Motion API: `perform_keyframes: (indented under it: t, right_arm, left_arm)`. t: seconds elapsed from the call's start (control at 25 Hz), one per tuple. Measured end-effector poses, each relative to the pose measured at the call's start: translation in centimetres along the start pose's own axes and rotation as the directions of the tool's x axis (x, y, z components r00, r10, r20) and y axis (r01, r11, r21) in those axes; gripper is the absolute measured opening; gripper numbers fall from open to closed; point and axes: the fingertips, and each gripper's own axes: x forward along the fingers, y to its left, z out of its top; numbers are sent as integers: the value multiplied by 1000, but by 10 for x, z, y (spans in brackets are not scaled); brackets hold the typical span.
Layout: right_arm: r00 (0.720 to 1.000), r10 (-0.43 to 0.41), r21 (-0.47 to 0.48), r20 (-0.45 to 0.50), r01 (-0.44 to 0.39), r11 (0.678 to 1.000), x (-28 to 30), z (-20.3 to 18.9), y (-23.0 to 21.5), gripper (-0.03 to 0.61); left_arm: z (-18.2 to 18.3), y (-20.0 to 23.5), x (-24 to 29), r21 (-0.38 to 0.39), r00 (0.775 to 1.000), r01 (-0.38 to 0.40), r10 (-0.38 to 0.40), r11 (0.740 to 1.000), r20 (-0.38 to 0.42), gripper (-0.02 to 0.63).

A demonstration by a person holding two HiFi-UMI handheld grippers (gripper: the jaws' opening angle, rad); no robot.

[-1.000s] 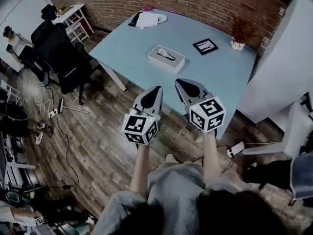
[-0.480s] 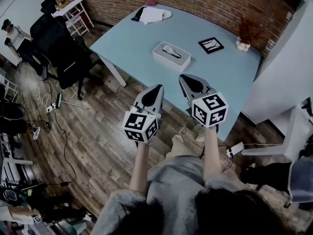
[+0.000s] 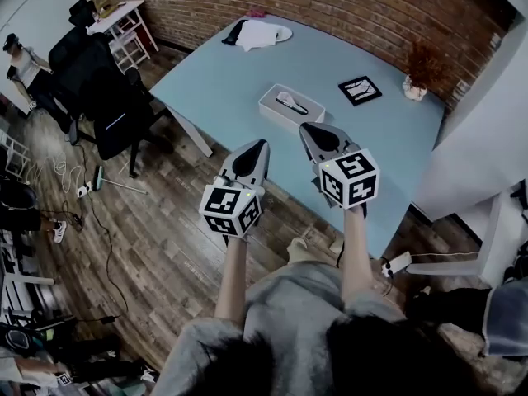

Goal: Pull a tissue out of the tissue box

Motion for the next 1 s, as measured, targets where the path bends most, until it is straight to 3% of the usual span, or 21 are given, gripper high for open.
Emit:
perform_keyframes:
  t: [0.44, 1.0]
  right_arm:
    - [999, -21, 18, -42, 22, 1000, 42, -5, -64, -2]
    - [992, 4, 45, -124, 1, 999, 83, -25, -101, -2]
  left_arm:
    - [-2, 16, 73, -4, 999, 31, -32, 999, -35, 3]
    - [-31, 39, 116, -58, 993, -8, 1, 998, -117, 3]
